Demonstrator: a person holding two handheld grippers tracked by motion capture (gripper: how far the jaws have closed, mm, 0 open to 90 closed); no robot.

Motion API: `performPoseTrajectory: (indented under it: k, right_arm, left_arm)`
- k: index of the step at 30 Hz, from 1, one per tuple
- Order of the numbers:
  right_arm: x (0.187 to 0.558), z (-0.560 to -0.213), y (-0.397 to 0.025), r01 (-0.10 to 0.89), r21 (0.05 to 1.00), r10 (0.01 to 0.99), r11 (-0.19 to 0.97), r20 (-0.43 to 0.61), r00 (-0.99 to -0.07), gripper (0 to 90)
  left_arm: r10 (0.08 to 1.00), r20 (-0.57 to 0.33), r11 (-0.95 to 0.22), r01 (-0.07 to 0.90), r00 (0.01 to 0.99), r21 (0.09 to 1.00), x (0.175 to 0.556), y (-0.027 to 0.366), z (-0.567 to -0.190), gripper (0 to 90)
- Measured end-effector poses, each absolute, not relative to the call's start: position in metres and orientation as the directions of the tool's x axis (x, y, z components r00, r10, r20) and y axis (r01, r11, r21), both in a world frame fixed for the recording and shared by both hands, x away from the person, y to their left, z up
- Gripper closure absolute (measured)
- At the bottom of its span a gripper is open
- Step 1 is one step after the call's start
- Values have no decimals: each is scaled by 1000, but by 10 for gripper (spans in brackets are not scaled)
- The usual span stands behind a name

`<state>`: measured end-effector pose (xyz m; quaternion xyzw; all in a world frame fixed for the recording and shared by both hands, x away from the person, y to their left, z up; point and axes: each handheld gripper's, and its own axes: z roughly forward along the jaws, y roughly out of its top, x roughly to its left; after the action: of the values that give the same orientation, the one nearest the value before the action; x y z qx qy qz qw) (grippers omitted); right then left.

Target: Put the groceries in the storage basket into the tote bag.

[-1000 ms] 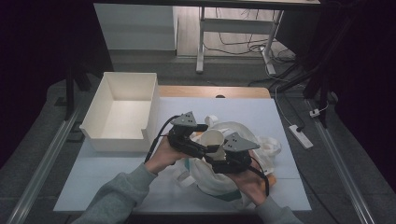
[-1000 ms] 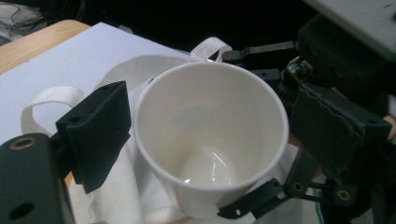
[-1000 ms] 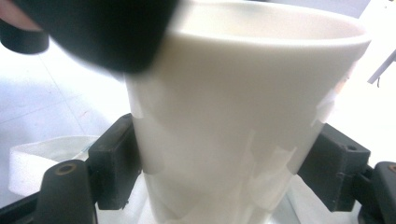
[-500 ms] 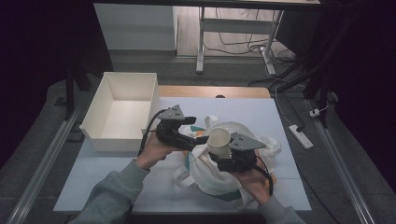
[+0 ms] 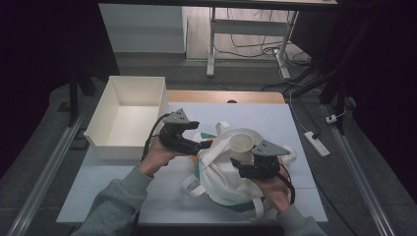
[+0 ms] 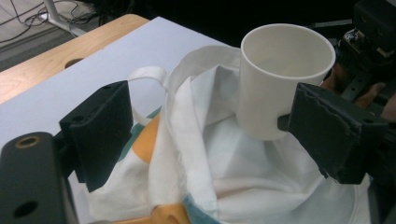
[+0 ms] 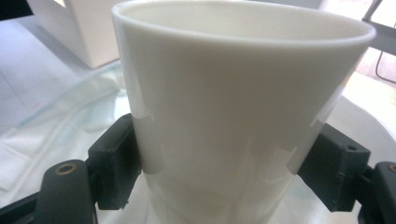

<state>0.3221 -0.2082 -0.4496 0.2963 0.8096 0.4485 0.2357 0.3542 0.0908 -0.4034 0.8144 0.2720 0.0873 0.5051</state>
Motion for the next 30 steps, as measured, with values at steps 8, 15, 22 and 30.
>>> performPoseTrajectory:
  k: [8, 15, 22, 30]
  right_arm:
    - [332, -459, -213, 311, 852, 714, 422, -101, -692, 222]
    - [338, -469, -205, 324, 830, 702, 454, -109, -704, 222]
    - [341, -477, -200, 333, 816, 707, 472, -124, -696, 222]
    - [344, -486, -195, 336, 801, 698, 495, -137, -703, 222]
  left_arm:
    - [550, -134, -338, 367, 824, 867, 358, 98, -405, 144]
    - [556, -134, -338, 370, 820, 865, 359, 101, -405, 146]
    - [552, -133, -345, 370, 823, 862, 359, 100, -406, 146]
    - [555, -136, -340, 373, 821, 863, 359, 102, -406, 147]
